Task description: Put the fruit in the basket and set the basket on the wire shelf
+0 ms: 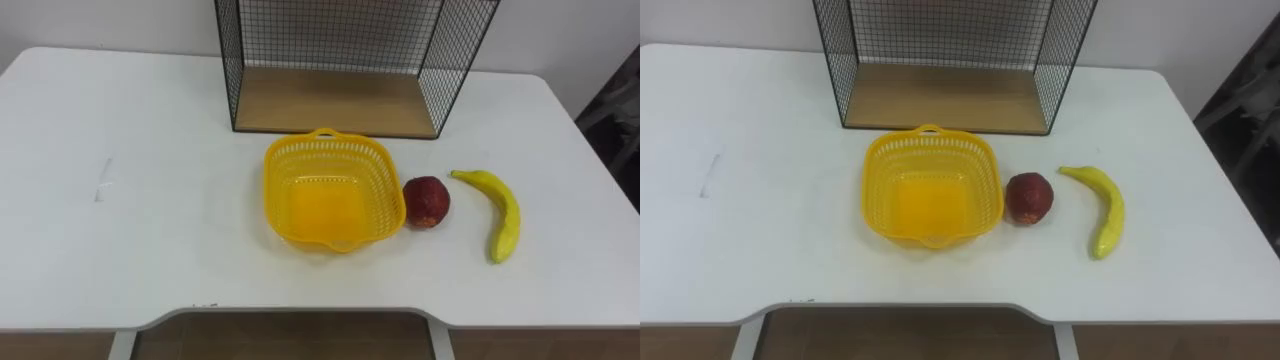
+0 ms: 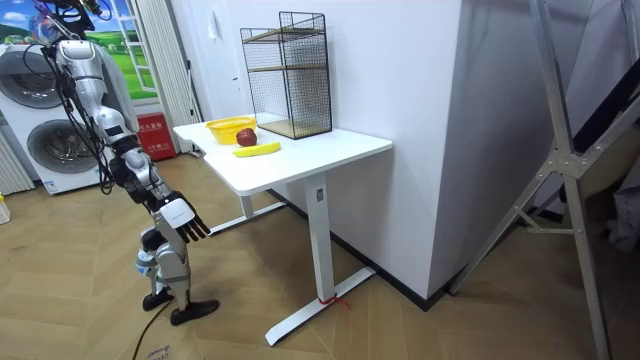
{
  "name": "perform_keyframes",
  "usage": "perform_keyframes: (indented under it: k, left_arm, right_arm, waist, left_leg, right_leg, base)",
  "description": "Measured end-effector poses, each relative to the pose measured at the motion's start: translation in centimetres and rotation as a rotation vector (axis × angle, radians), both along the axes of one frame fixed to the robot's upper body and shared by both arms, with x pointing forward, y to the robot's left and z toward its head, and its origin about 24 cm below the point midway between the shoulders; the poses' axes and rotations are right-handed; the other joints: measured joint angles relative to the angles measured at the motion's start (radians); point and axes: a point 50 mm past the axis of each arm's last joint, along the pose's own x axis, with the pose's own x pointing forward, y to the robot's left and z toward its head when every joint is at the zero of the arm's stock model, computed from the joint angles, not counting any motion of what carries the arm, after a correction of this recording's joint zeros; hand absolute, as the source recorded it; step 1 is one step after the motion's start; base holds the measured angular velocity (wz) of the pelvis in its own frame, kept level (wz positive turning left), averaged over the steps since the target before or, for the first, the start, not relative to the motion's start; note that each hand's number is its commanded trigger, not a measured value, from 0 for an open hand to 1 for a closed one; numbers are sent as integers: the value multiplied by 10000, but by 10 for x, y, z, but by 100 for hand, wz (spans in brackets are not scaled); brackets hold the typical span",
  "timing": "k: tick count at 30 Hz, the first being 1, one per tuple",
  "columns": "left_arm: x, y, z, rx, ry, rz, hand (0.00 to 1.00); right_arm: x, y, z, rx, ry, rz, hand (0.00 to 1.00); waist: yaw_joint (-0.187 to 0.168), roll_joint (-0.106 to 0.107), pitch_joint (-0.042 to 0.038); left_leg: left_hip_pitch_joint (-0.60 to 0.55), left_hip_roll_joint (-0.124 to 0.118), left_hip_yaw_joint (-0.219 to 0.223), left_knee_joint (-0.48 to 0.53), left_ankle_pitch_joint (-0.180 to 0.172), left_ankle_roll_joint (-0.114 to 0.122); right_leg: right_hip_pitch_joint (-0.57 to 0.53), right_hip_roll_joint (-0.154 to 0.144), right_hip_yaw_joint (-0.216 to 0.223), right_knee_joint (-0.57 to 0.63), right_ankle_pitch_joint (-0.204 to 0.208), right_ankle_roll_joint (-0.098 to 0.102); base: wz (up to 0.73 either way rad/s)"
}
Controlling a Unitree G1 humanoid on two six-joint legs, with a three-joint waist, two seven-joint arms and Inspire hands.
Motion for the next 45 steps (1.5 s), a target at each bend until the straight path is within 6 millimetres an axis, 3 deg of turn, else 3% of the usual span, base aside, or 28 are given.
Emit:
perform_keyframes:
  k: [13,24,29,32,35,38,45]
  left_arm:
    - [5,0,0,20,-375,-56,0]
    - [4,2,1,437,-870,831,0]
    - [0,3,2,713,-1015,1346,0]
    - [-4,5,3,899,-1236,2043,0]
    - [-7,9,4,1106,-1444,2576,0]
    - [-5,11,5,1227,-1618,2712,0]
    - [5,15,8,1339,-2199,2548,0]
  right_arm:
    - [-1,2,-1,-148,-25,-691,0]
    - [-23,-5,-3,-3,456,-3850,0]
    - [-43,-7,-3,15,677,-6489,0]
    - [-44,-16,-2,-19,346,-9553,0]
    - [-34,-31,4,-43,-538,-12928,0]
    - [-21,-46,11,-174,-1280,-15066,0]
    - [3,-81,37,-1005,-2295,-17732,0]
  waist:
    - [-4,1,-13]
    - [-50,16,-53]
    - [-95,70,-45]
    - [-281,152,-46]
    - [-554,215,-50]
    - [-799,253,-81]
    - [-1062,202,-69]
  left_leg:
    - [-232,-4,-13,-6,-14,-13]
    - [-164,0,-22,33,-13,-14]
    - [-91,4,-27,-32,-16,-17]
    - [-80,3,43,-77,-17,-17]
    - [-41,-5,57,-21,-17,-17]
    - [-44,-13,60,10,-17,-17]
    - [-55,-40,87,12,-14,-18]
  right_leg:
    - [-221,9,-6,-8,-12,-5]
    - [-136,-8,2,7,-18,-6]
    - [-108,17,52,52,-22,-12]
    - [-151,12,70,121,-33,-25]
    - [-154,-14,65,191,-62,-32]
    - [-157,-24,72,205,-66,-34]
    - [-287,-28,169,428,-186,-35]
  base:
    - [1]
    - [0]
    - [0]
    - [0]
    - [0]
    - [0]
    - [-2]
